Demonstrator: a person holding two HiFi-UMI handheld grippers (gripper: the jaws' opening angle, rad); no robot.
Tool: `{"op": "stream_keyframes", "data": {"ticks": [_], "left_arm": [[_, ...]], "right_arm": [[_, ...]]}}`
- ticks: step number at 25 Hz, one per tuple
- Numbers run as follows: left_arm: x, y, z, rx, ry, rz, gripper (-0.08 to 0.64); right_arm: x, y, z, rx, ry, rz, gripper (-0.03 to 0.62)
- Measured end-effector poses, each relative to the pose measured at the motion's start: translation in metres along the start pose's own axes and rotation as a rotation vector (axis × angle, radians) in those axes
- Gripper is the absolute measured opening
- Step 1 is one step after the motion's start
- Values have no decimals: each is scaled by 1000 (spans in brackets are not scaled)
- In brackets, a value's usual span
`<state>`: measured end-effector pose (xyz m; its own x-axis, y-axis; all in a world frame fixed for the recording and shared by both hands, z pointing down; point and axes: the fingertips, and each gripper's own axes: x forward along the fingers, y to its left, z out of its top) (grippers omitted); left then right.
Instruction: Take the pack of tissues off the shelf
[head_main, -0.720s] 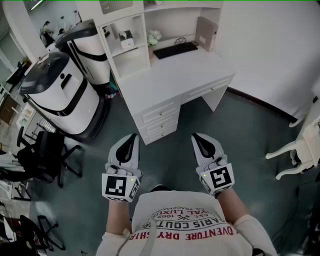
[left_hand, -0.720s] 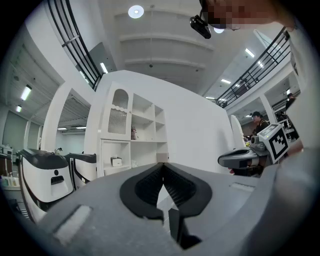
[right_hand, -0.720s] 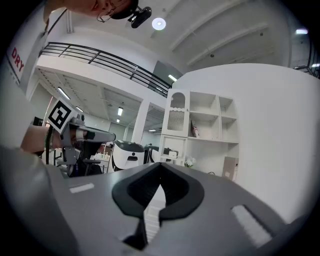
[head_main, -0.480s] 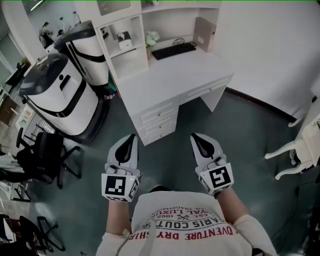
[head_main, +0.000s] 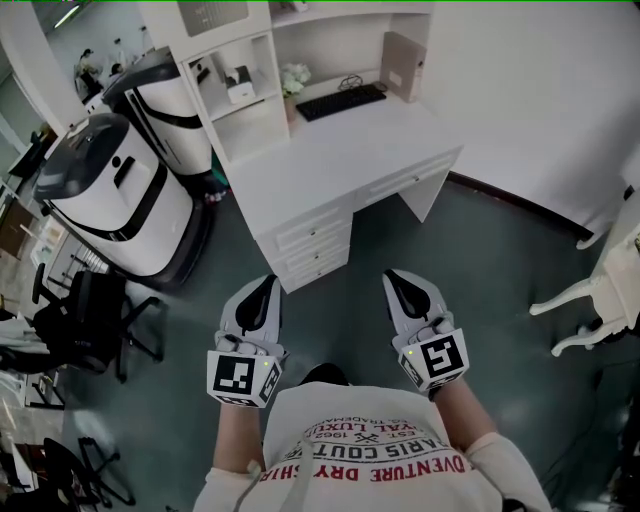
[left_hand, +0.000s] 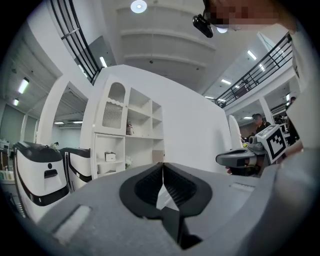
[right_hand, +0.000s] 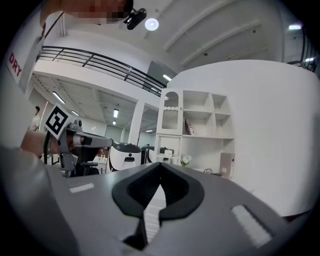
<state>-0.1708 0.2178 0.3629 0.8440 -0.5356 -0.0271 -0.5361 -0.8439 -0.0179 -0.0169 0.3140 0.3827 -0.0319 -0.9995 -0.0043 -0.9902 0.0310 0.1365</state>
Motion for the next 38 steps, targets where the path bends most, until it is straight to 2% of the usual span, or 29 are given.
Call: {"op": "stream_keyframes", "data": {"ticks": [1,2,3,4,7,14,30,38], "left_arm": [[4,1,2,-24,-12,2,42],[9,2,4,-45,-21,3,221],[14,4,4,-53,-23,3,368],[18,6,2,-47,-19,4,388],[31,18,-6,-3,10,20,388],[82,63,-27,-37,39,53,387],[292,245,-20,-43,19,124,387],[350,300,-36,-45,78,191,387]], "right_arm": [[1,-4,-2,9,5,-8,0],[3,-7,-4,18,10,-13,0],[5,-10,-7,25,15,-16,0],[8,-13,-9,30,20,-18,0],[22,-18,-17,37,37,-19,0],[83,-40,-35,30,73,3,0],[342,-133,-21,-45,72,35,0],[425,-154,-32,-32,78,86,0]]}}
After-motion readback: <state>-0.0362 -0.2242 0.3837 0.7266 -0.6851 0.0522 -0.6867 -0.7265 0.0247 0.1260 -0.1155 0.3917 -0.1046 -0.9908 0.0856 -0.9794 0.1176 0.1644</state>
